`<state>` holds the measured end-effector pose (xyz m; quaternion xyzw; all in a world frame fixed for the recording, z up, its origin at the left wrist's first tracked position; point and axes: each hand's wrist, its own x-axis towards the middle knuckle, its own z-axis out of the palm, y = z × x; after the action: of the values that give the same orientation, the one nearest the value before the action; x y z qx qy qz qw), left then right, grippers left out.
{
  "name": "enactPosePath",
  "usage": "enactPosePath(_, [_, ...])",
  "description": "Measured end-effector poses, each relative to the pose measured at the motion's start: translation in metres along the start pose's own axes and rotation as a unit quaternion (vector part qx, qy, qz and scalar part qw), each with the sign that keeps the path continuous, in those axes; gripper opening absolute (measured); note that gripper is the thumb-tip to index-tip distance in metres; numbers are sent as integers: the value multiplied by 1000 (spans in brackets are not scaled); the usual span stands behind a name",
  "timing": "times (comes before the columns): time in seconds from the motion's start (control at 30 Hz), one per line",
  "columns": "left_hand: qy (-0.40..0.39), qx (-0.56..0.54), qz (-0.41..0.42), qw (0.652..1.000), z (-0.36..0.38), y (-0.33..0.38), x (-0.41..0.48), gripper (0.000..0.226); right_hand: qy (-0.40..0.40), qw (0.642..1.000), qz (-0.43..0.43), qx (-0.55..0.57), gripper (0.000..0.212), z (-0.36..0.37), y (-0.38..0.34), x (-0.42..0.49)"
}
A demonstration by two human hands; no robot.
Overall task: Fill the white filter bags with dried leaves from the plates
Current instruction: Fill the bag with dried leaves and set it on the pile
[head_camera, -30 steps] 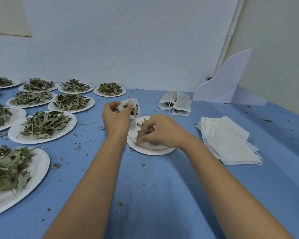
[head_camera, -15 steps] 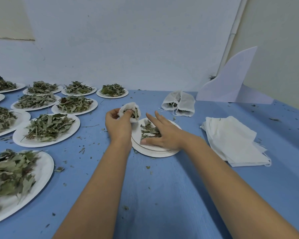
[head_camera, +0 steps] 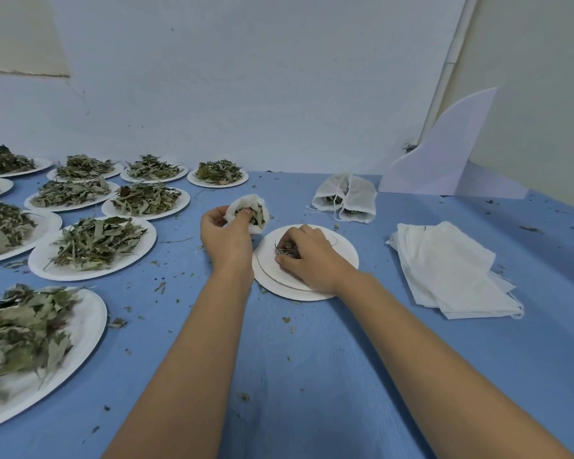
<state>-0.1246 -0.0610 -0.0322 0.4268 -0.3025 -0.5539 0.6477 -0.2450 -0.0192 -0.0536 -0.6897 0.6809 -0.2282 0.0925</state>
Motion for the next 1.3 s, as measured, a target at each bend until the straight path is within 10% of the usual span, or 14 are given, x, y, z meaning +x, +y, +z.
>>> enactPosePath(0.43, [-14,38,15,999,0,-3,-3,22,128,964,53,-225,49,-17,-13,-14])
enactPosePath(0.63, [-12,64,37,997,1,-4,-3,21,34,961,182,-206,66,-4,-33,-11])
enactPosePath(1.3, [-5,55,29,998,0,-5,-2,21,26,984,83,-154,13,2,-28,-11])
